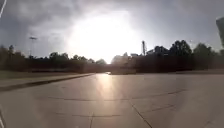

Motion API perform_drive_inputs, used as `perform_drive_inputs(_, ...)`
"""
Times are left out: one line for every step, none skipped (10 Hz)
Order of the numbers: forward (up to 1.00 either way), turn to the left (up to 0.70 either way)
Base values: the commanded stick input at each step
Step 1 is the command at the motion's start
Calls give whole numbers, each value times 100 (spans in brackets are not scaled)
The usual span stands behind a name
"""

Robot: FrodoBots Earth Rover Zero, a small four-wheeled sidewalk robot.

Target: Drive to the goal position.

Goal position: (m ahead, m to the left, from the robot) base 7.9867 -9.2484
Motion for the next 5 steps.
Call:
perform_drive_inputs(70,-14)
perform_drive_inputs(70,0)
perform_drive_inputs(70,0)
perform_drive_inputs(70,0)
perform_drive_inputs(70,0)
